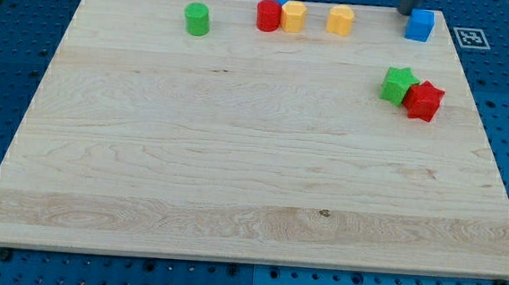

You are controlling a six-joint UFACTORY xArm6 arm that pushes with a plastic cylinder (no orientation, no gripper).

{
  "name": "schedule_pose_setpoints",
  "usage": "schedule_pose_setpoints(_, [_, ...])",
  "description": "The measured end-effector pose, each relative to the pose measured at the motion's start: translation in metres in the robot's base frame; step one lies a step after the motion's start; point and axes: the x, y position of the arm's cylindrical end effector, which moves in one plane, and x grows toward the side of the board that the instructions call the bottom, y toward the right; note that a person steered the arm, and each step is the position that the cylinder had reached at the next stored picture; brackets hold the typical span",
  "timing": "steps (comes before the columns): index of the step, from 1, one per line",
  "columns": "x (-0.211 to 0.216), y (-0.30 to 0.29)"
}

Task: Move blue cube closer to red star

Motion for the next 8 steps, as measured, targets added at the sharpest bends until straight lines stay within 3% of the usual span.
schedule_pose_setpoints(2, [0.035,0.007])
schedule_pose_setpoints(4, [0.02,-0.046])
schedule_pose_setpoints(6, [0.058,-0.033])
schedule_pose_setpoints(8, [0.033,-0.007])
